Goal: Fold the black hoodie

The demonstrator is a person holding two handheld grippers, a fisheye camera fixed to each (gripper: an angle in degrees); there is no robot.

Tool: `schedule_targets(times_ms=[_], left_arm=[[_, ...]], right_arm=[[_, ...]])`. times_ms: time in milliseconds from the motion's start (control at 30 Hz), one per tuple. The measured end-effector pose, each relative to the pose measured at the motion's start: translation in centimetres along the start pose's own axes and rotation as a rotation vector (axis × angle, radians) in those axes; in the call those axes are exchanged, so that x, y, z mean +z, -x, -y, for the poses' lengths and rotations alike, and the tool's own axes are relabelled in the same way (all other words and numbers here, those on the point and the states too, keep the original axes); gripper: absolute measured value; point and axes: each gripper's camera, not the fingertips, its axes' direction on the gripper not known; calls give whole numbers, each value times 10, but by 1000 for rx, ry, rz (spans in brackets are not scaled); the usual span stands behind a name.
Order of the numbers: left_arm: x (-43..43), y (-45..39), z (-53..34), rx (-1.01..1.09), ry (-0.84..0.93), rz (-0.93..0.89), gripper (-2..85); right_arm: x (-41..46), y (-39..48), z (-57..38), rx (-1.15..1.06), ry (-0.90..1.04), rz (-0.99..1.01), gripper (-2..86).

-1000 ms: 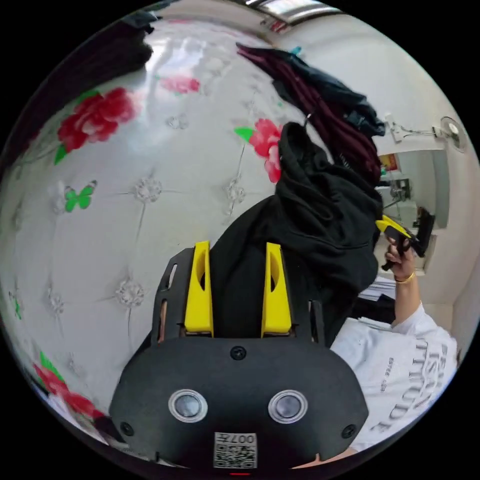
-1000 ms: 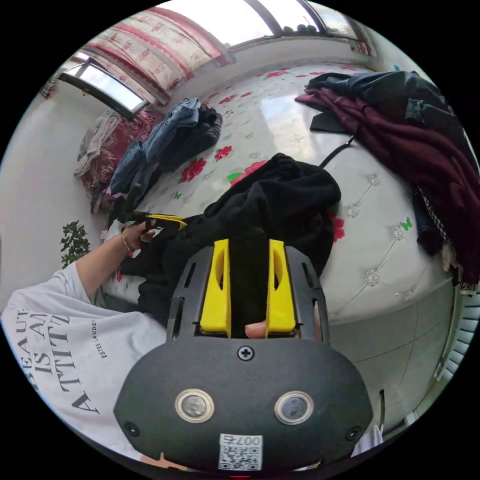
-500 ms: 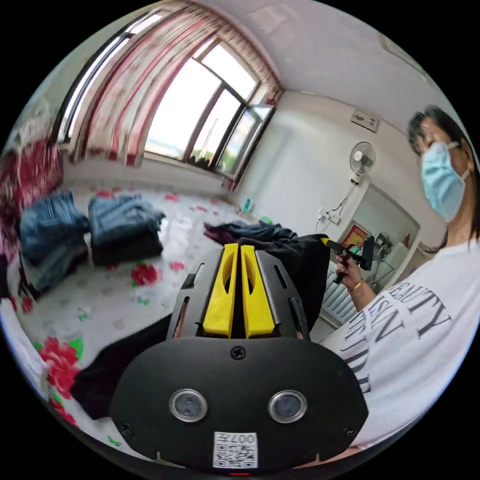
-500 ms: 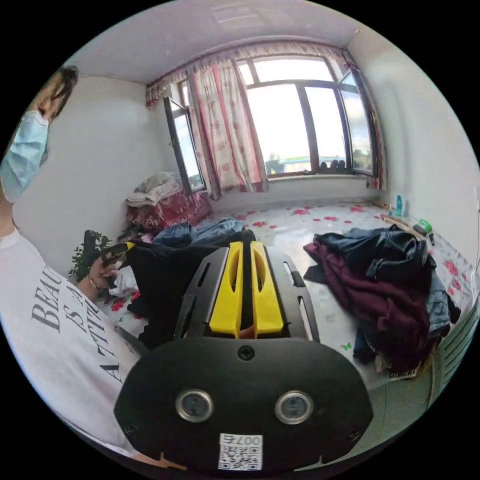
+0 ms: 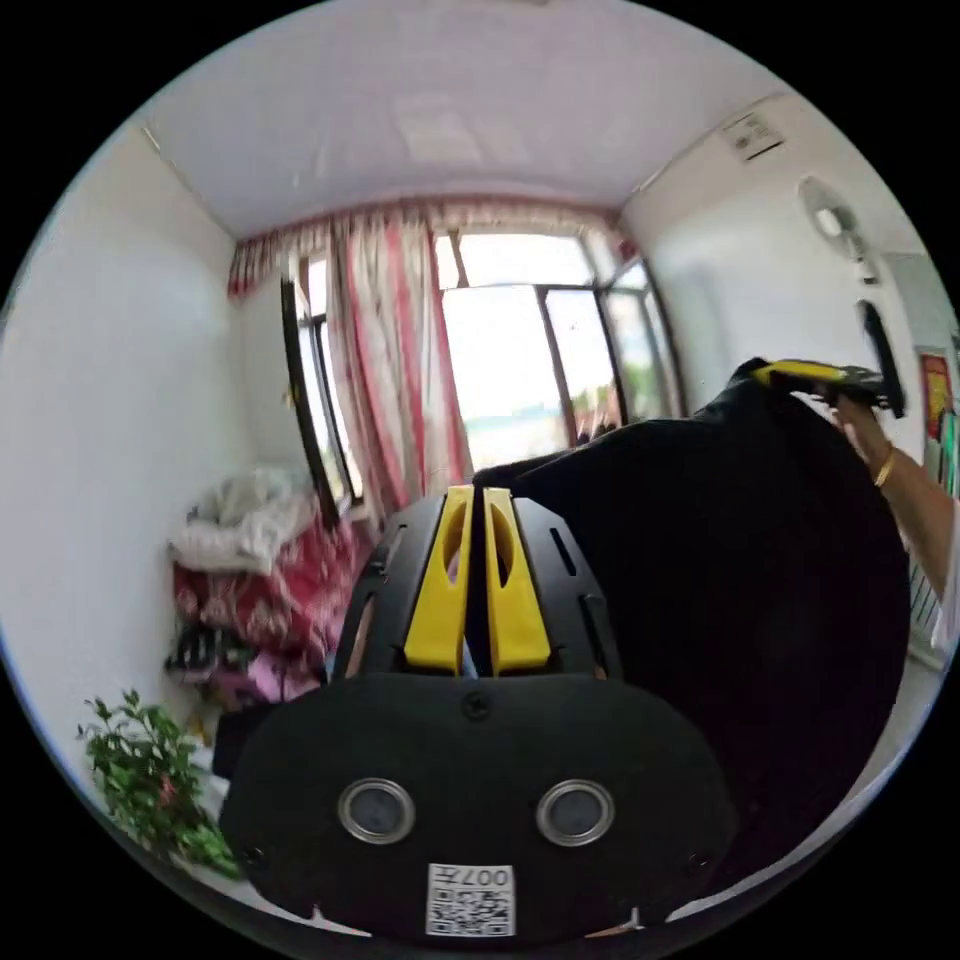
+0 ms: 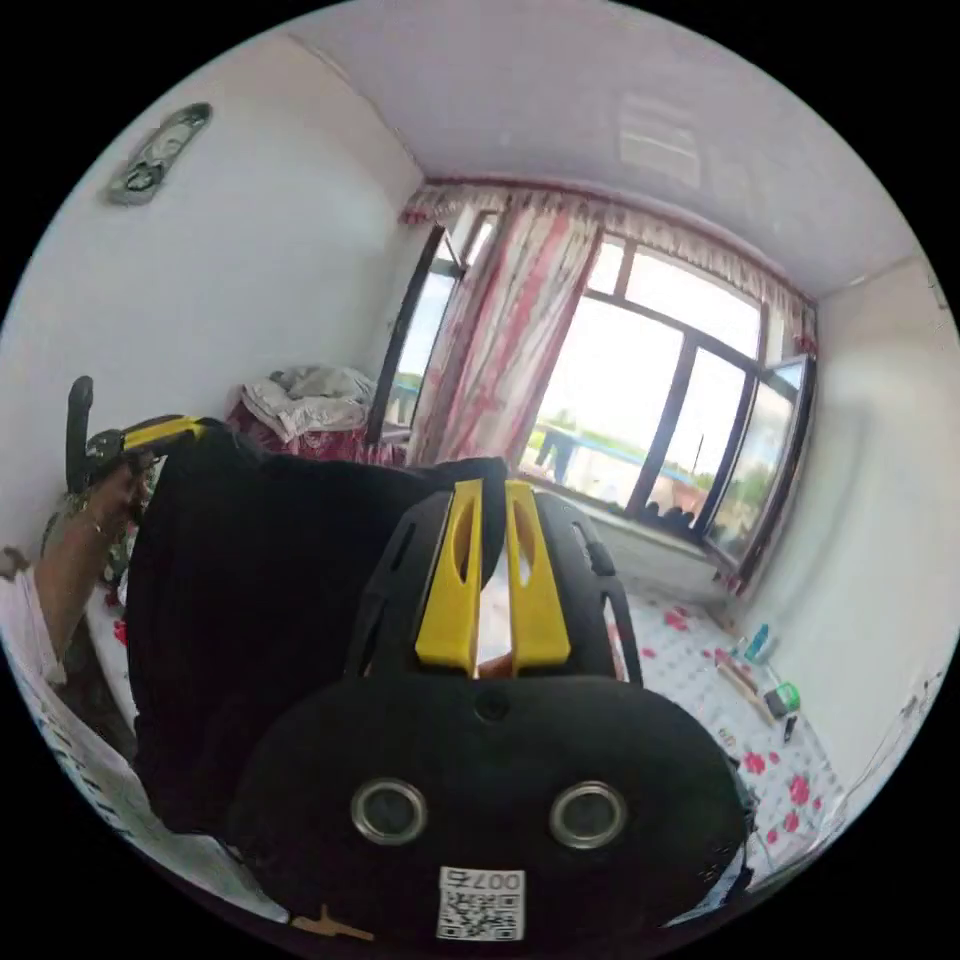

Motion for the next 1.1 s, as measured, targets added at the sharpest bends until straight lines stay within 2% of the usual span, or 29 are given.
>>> schedule_targets(times_ms=[100,167,233,300,367,400,467,567,733,767,833,900,967,1033,1100], left_arm=[[81,27,-59,-144,316,20,56],[93,36,-117,-180,366,-42,71],[96,38,-182,-192,440,-69,78],[94,34,-272,-230,590,-116,82],[88,28,-334,-291,725,-152,85],[85,23,-369,-332,808,-187,87],[82,16,-409,-395,907,-228,91],[86,9,-436,-465,971,-276,104],[125,-12,-431,-406,983,-336,118],[139,-19,-432,-383,1015,-331,118],[153,-27,-430,-331,1050,-263,105],[167,-34,-425,-240,1099,-199,59],[171,-29,-423,-215,1096,-242,29],[170,-10,-420,-247,1073,-258,13],[158,33,-406,-286,992,-193,5]], right_arm=[[82,5,-55,89,234,-27,69],[107,14,-117,88,292,51,80],[127,24,-195,113,389,156,90],[146,40,-306,169,547,232,98],[155,56,-378,201,699,281,102],[158,68,-412,217,779,299,104],[159,84,-439,249,810,323,105],[161,114,-430,187,722,337,104],[183,199,-382,-200,546,427,106],[192,220,-379,-256,535,505,105],[215,253,-385,-322,621,630,99],[257,288,-416,-430,872,652,75],[269,276,-425,-424,897,577,53],[258,225,-402,-286,779,591,39],[226,122,-366,-93,601,435,32]])
